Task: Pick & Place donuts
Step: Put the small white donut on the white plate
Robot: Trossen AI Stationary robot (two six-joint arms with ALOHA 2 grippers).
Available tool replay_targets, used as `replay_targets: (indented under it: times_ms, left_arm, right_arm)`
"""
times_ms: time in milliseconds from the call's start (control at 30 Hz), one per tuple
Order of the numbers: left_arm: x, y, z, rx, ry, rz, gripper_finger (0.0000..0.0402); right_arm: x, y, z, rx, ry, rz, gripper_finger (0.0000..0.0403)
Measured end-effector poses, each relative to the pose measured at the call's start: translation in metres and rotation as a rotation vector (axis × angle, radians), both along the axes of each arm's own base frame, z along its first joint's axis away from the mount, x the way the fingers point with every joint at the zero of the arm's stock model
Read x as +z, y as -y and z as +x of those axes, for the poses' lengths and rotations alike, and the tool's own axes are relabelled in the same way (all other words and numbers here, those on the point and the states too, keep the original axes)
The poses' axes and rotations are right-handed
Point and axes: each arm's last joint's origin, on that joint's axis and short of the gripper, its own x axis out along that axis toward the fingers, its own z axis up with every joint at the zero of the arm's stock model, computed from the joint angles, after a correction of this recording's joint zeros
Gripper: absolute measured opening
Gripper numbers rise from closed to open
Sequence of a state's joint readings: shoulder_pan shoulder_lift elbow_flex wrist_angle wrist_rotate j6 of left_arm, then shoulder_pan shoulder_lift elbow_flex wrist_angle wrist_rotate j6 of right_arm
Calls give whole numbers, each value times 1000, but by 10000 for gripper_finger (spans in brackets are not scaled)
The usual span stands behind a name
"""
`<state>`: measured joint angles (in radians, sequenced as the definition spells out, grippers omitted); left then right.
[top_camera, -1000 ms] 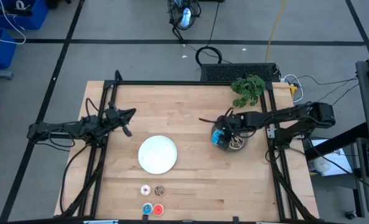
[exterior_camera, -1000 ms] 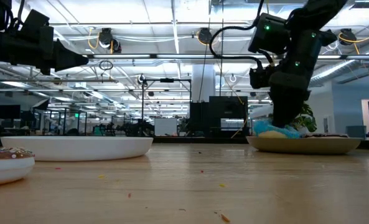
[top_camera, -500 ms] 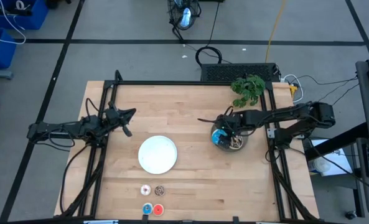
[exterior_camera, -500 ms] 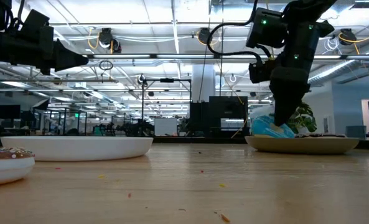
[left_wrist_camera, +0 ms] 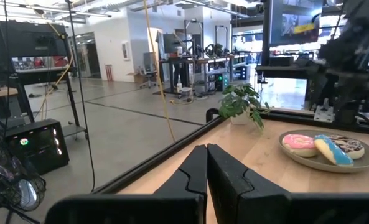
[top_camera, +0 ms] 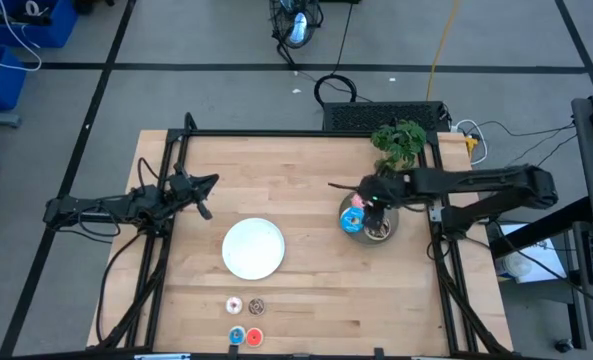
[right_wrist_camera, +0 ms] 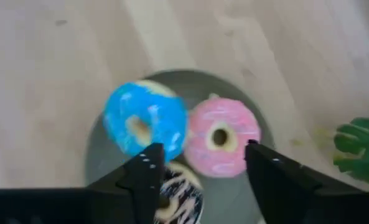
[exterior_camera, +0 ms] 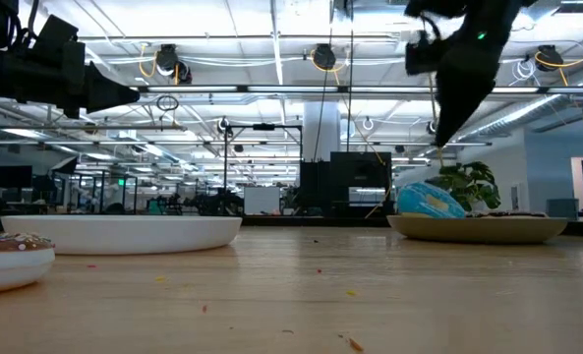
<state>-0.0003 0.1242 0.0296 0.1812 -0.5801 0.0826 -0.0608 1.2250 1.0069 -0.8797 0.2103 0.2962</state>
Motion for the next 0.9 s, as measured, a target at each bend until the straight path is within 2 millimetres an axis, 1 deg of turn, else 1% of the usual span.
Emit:
replay_targets:
  times_ms: [100,200,233,300,400,467,567,667,800,900]
  left_arm:
    - [0,0,0,0,0,-2,17]
    - [-1,0,0,-1,-2,-4,17]
    - [0,0,0,0,-2,-4,17]
    - [-1,0,0,-1,-3,-4,17]
    - [-1,0,0,0,-11,8,17]
    - [0,0,0,0,-15,15,17]
    - [0,1,1,-44,-14,19,17]
    - [2,2,1,-85,7,23,17]
    - [9,2,0,-86,97,13,17]
    - [16,3,-1,-123,186,-7,17]
  right_arm:
    - [11,-12,-13,112,130,-43,122]
    - [22,-15,-32,155,365,-104,35]
    - [26,-15,-40,168,450,-118,18]
    - [25,-16,-56,218,608,-124,13]
    - [14,-19,-71,303,864,-101,12]
    - [3,-20,-78,325,954,-92,3]
    - [-14,-20,-85,330,938,-85,3]
    - [-30,-20,-87,354,935,-105,1]
    - [-41,-20,-90,401,1047,-188,1]
    - [-49,-20,-93,423,1053,-235,0]
